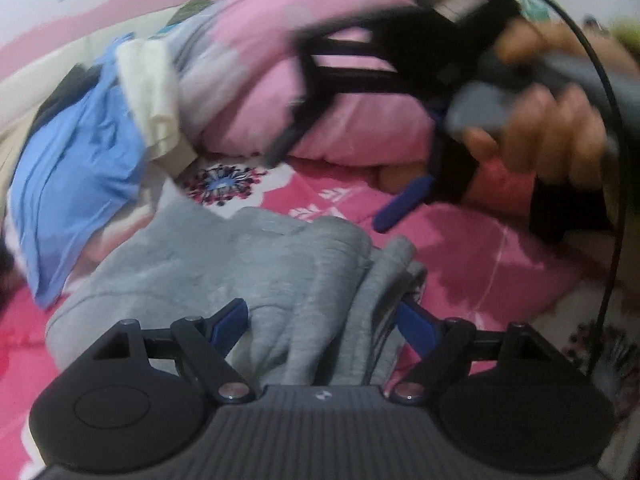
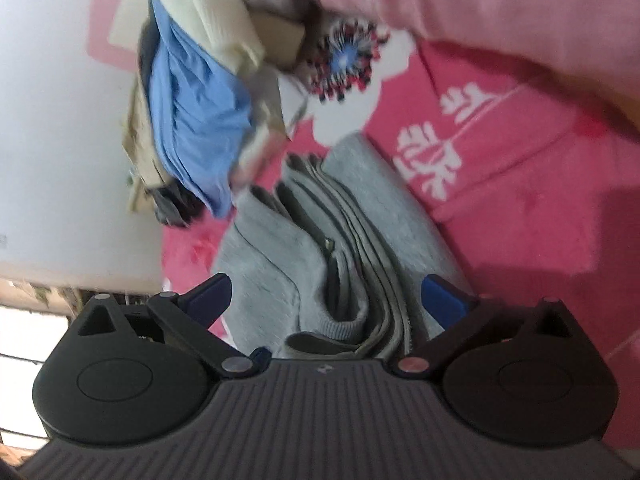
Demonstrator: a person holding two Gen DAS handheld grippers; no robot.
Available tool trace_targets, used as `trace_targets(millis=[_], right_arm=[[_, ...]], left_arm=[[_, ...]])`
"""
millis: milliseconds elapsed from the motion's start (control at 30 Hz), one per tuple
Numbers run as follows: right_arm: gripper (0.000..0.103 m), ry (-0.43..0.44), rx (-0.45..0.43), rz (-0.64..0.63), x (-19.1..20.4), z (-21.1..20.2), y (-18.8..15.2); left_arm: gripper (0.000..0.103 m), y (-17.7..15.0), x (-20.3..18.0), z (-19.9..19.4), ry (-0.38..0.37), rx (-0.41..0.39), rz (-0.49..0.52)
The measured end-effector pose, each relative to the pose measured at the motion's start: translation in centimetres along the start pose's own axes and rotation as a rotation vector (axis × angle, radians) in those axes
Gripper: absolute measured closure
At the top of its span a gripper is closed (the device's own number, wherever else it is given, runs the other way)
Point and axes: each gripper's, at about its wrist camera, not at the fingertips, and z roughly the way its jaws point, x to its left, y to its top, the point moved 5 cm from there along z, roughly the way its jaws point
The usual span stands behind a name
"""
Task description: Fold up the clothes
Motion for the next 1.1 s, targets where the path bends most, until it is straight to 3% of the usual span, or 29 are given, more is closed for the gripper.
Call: trace_targets(millis=[133, 267, 433, 533, 633, 733, 800, 933, 1100], right_arm=[[0.001, -0.061, 0.122, -0.040, 0.7, 1.8, 0.5], [0.001, -0.095, 0.236, -0.047, 0.5, 3.1, 0.9], [0.001, -0.040, 0.275, -0.040, 0.2, 3.4, 1.0], [0.002, -0.017, 0.293, -0.001, -0.8, 3.2, 1.1], [0.002, -0.011, 0.303, 0.040, -1.5, 3.1, 1.2], [0.002, 0.001, 0.305, 0.069, -1.9, 3.1, 1.5], [0.002, 0.007, 0.308, 0.070, -1.9, 3.4, 1.5], [0.002, 0.007, 0.313, 0.073, -1.8, 4.0, 1.7], [0.001, 0.042, 0.324, 0.062, -1.1, 5.1, 1.9]], left_arm=[[0.022, 0.3, -0.9, 1.4, 0.029, -0.001, 0.047], [0.029, 0.6, -0.3, 2.2, 0.029, -0.005, 0.014], [0.045, 0.7, 1.6, 2.0, -0.023, -0.012, -0.106], [0.047, 0.6, 3.1, 1.8, -0.076, -0.015, -0.214], [0.046, 0.5, 3.6, 2.0, -0.094, -0.010, -0.254], [0.047, 0.6, 2.8, 2.2, -0.070, -0.004, -0.211], [0.053, 0.6, 2.7, 2.1, -0.058, -0.026, -0.206], [0.062, 0.4, 2.5, 0.7, -0.031, -0.103, -0.205], [0.063, 0.1, 1.8, -0.9, -0.014, -0.171, -0.171]])
